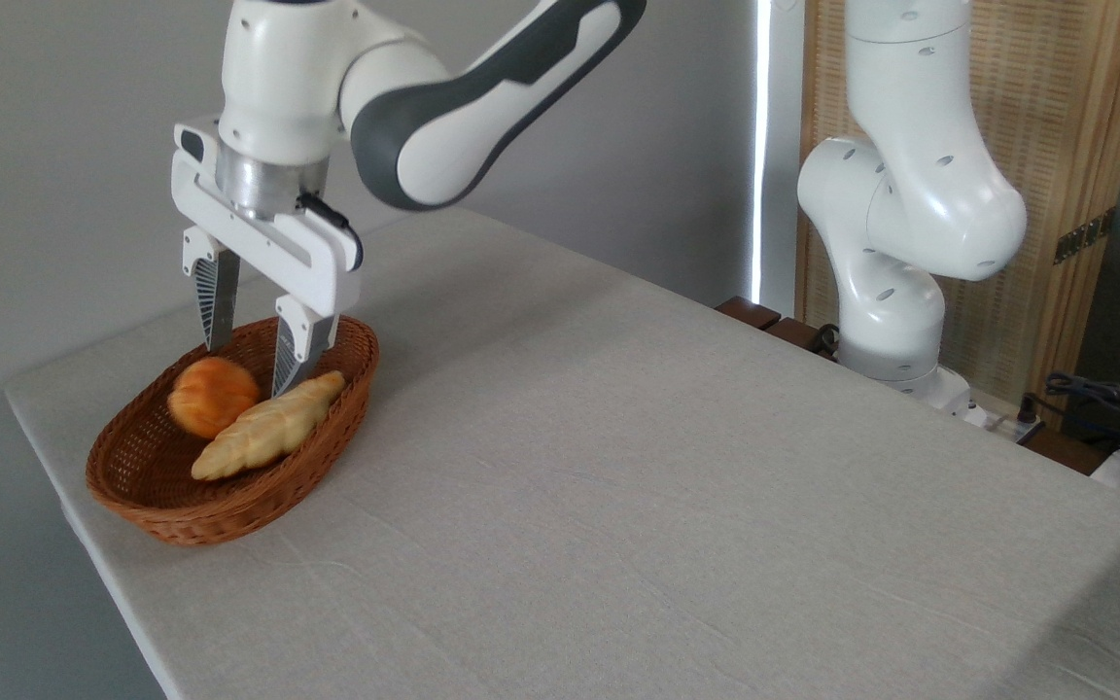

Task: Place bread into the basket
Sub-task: 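Open the gripper to release the bun and raise it away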

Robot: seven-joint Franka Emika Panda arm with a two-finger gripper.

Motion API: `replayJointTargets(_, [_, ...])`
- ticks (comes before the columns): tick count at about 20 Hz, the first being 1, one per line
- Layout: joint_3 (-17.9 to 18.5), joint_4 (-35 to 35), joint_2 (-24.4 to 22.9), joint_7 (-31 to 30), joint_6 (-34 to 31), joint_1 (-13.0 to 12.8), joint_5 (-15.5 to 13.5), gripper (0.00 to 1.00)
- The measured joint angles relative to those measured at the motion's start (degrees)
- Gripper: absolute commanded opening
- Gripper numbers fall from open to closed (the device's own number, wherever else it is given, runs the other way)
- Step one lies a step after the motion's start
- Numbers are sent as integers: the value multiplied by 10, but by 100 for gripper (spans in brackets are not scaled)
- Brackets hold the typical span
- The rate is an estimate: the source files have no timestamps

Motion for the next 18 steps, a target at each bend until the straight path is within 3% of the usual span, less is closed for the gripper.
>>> replayJointTargets(5, [50,25,-65,23,-152,6,53,100])
replayJointTargets(10, [95,24,-94,131,-278,7,96,100])
replayJointTargets(14, [144,23,-100,226,-330,9,105,100])
replayJointTargets(18, [164,23,-109,240,-341,11,105,100])
